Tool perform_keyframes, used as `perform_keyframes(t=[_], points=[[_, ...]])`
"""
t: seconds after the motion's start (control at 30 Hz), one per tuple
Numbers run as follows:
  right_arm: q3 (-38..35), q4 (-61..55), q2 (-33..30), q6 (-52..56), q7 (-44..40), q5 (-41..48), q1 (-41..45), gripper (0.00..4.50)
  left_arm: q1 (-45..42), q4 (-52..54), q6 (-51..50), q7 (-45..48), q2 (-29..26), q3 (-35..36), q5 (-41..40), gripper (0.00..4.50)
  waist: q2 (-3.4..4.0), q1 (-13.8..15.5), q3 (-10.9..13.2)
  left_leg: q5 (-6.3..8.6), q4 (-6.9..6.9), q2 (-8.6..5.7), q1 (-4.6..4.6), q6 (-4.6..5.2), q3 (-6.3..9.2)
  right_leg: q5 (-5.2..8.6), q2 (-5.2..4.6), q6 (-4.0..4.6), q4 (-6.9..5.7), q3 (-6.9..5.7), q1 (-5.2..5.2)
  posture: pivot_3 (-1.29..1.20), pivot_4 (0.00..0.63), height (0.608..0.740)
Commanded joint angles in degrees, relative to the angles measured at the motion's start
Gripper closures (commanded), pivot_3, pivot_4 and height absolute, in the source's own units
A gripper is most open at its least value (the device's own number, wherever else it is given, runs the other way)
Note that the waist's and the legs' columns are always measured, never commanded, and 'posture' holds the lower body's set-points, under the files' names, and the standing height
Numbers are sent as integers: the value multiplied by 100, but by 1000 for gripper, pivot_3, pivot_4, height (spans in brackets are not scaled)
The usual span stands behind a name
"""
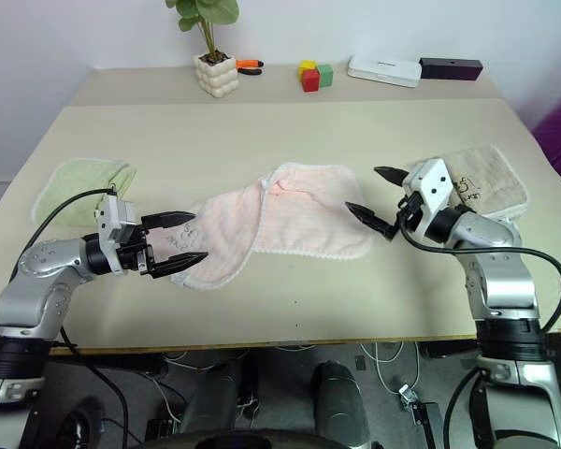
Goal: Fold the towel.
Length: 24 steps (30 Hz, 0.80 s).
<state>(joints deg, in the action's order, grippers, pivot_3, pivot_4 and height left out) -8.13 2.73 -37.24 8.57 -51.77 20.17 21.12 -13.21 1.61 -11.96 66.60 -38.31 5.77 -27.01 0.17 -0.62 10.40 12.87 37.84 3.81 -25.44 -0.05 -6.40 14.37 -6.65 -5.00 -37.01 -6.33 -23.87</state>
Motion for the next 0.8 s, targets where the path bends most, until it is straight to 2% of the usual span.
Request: perform_keyframes(t=[0.03, 0.13, 0.47, 0.57, 0.8], points=[[28, -25, 70, -147, 27, -33, 146, 21, 147, 361, -124, 137, -156, 44, -158, 0, 0, -1, 0, 0, 0, 0, 0, 0, 0, 0, 0, 0, 0, 0, 0, 0, 150, 740], [69, 109, 116, -235, 29, -71, 210, 21, 235, 539, -146, 261, -252, -90, -93, 0, 0, 5, 0, 0, 0, 0, 0, 0, 0, 0, 0, 0, 0, 0, 0, 0, 150, 740], [183, 23, 449, -380, 239, -178, 267, 21, 195, 410, 563, 491, -447, -862, 846, 0, 1, -3, 0, 0, 0, 0, -1, 0, -1, 0, 0, 1, -1, 0, -3, 0, 150, 740], [212, 266, 591, -550, 187, -138, 427, 21, 133, 607, 559, 280, -240, -1087, 955, 0, 2, 4, 1, 0, 0, 0, -2, 0, -1, 0, -1, 1, 0, 0, -4, 0, 150, 740], [441, 343, 874, -632, 274, -234, 660, 21, 401, 409, 1064, 318, -444, -1171, 1342, 0, 2, -8, 1, 0, -2, 1, -5, 0, -2, 0, -1, 1, -8, 2, -13, 0, 150, 740]])
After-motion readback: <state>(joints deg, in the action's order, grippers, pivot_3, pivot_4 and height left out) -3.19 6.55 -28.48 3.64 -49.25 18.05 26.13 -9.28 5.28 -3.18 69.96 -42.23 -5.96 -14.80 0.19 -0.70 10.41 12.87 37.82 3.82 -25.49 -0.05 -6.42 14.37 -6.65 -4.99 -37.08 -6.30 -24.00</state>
